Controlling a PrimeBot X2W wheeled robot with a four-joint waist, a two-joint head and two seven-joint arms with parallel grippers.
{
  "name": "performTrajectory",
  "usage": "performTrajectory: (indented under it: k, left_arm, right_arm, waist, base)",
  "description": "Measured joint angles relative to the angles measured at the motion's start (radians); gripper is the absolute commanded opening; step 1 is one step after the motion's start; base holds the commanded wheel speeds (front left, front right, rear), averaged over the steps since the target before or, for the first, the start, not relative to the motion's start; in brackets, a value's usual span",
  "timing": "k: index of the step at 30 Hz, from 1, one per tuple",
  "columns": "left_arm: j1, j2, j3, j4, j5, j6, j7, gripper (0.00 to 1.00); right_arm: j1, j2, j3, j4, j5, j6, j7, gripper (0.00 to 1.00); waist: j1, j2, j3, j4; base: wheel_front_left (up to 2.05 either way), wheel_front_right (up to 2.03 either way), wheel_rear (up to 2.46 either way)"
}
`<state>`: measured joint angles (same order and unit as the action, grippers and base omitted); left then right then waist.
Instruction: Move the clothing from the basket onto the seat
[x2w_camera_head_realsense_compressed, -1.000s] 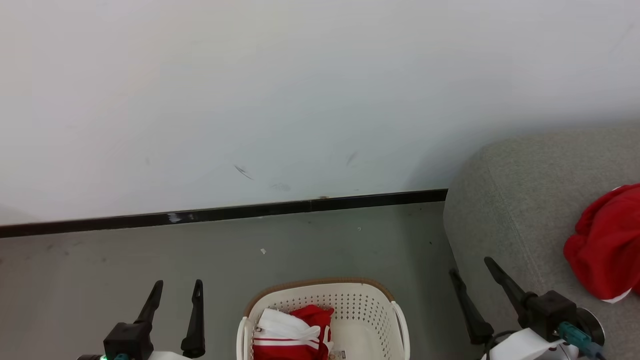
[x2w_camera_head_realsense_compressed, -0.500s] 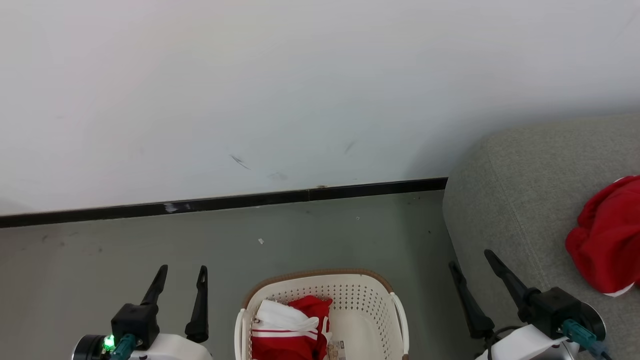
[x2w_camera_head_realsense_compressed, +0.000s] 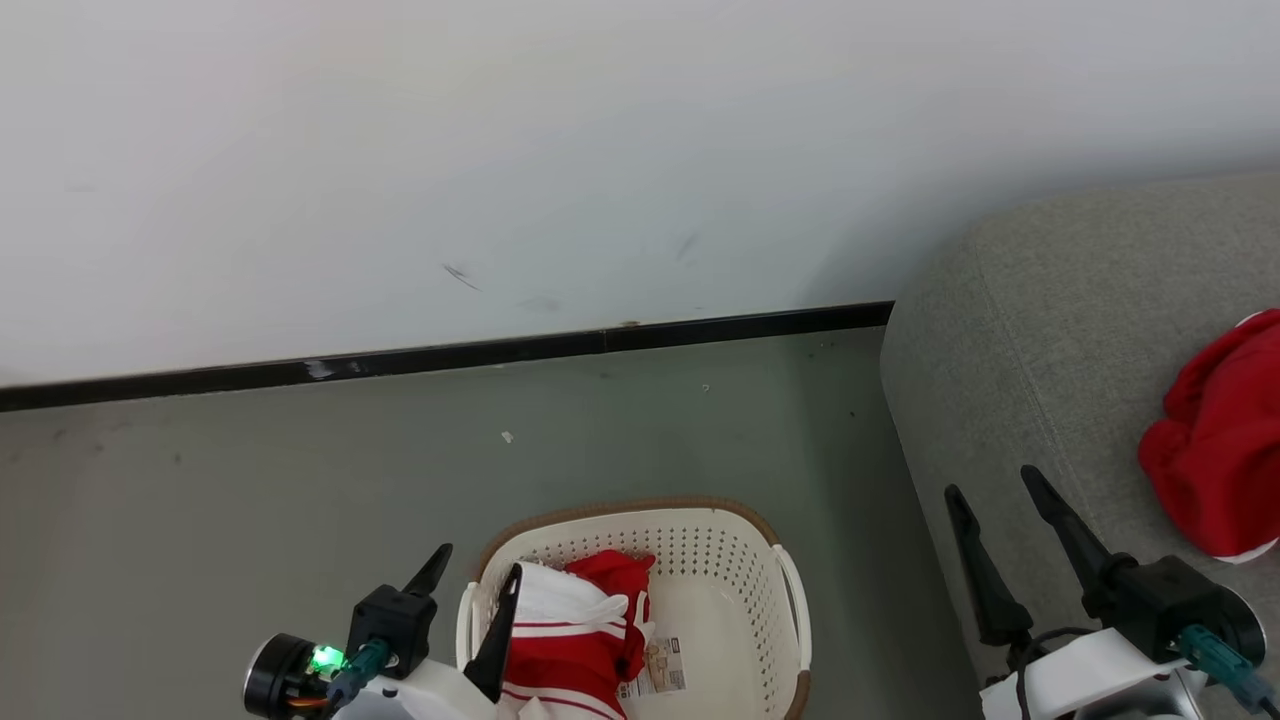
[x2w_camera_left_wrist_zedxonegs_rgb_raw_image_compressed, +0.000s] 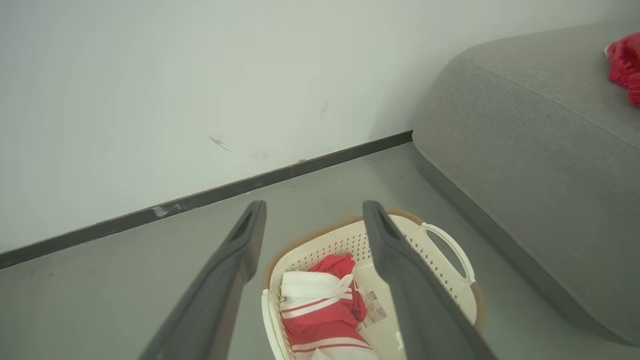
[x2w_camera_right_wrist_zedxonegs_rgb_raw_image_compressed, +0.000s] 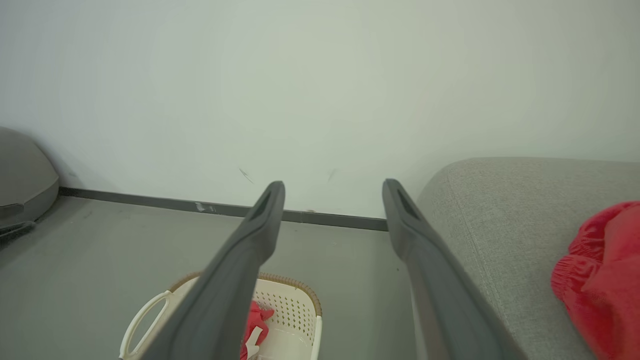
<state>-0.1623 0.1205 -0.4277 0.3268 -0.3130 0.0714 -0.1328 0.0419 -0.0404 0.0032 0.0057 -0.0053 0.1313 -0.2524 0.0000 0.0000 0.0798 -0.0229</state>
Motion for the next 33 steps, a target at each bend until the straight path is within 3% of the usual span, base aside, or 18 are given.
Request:
performTrajectory:
  k: [14, 33]
  left_arm:
    - [-0.121, -0.020, -0.088, 0.155, 0.072, -0.058, 0.031, 1.00]
    - [-0.323, -0.008, -0.154, 0.344, 0.193, -0.083, 0.030, 1.00]
  right_arm:
    - [-0.009, 0.001, -0.043, -0.071, -0.018, 0.000, 0.000, 1.00]
    - [-0.136, 0.001, -0.021, -0.162, -0.021, 0.000, -0.003, 1.00]
  waist:
    - [0.0000, 0.0000, 0.111, -0.024]
    - [0.0000, 0.0000, 0.335, -0.082]
  base:
    - [0.00, 0.00, 0.00]
    - [0.00, 0.00, 0.00]
